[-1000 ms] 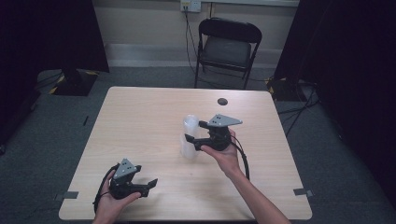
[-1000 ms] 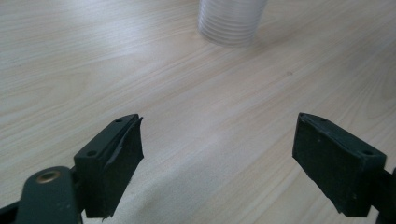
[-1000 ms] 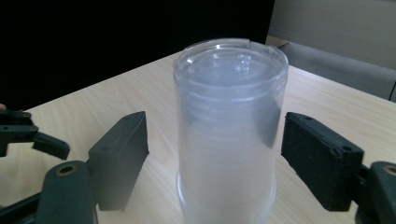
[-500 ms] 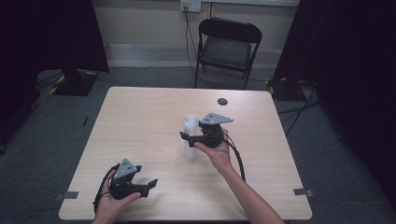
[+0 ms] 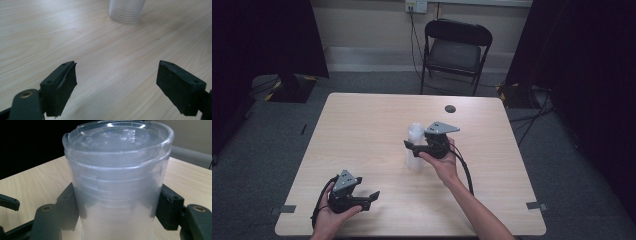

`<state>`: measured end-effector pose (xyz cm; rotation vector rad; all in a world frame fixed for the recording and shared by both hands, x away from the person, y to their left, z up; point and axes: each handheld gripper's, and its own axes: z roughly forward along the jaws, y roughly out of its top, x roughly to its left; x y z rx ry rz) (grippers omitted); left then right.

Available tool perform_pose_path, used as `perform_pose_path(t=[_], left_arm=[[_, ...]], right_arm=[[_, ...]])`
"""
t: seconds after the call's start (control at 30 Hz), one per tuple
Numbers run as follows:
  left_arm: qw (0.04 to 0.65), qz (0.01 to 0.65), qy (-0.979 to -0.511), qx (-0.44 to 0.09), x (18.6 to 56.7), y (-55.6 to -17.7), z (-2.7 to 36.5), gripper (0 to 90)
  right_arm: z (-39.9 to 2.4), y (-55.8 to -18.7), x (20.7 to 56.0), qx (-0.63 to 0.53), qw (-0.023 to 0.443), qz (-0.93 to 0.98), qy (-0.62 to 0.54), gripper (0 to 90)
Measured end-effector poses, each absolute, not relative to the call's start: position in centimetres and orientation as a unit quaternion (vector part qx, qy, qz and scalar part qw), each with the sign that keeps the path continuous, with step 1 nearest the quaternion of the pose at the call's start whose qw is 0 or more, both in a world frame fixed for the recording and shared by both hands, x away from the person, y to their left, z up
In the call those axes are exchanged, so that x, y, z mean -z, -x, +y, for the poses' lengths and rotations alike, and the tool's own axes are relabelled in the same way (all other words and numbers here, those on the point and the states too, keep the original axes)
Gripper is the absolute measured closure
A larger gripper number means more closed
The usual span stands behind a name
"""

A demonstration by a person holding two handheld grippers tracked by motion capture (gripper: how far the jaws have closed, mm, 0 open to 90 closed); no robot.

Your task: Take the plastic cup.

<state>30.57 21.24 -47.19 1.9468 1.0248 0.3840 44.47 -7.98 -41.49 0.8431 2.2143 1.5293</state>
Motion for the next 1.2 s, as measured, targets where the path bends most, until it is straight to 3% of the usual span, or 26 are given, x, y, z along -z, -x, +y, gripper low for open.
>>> perform_pose_path(t=[1.2], left_arm=[[0.429, 0.425, -0.78, -0.163, 47.4, -30.1, 21.6, 17.3]], right_arm=[[-8.0, -44.7, 39.3, -0.56, 0.168, 0.758, -0.288, 32.9]])
